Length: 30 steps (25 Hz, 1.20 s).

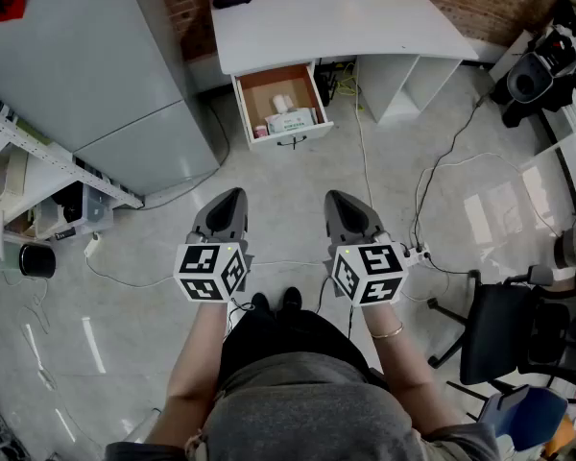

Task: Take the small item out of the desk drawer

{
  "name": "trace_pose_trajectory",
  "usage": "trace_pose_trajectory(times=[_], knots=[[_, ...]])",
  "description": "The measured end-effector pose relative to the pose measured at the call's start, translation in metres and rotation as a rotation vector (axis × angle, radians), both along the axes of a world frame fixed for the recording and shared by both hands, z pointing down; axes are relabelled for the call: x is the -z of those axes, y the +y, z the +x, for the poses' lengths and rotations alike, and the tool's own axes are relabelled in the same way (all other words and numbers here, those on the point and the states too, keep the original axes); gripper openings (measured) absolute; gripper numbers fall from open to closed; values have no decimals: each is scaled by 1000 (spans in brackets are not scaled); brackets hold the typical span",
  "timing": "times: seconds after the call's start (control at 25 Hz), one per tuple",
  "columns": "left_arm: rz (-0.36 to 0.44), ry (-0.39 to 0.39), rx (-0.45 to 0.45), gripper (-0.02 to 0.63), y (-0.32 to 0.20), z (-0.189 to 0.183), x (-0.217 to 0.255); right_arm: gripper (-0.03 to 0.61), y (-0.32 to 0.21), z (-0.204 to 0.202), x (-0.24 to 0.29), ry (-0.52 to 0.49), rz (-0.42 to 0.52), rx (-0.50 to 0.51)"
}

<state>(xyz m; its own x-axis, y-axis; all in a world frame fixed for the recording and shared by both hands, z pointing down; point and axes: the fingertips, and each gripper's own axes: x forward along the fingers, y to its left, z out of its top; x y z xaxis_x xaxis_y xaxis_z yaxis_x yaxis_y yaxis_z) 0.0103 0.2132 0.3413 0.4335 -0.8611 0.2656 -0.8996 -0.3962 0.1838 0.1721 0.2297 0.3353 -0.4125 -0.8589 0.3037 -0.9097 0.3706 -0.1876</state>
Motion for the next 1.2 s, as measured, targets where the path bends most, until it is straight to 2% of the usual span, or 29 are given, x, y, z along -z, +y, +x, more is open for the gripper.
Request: trace_pose_trajectory(times=[0.48,0.76,0.88,1.2], knots=[[2,-9,-3,21,-9,19,-5,2,-9,18,-9,-18,-11,-2],[-4,-21,7,21,-10,16,-6,5,-17,20,-15,-37,-32,-16],[-11,-24,8,21,-17,15,-9,46,-25,21,-19,-35,-40,-15],[-33,-18,4,21,-52,7,-20,89,-59,18,-31,-18,-79,-18]])
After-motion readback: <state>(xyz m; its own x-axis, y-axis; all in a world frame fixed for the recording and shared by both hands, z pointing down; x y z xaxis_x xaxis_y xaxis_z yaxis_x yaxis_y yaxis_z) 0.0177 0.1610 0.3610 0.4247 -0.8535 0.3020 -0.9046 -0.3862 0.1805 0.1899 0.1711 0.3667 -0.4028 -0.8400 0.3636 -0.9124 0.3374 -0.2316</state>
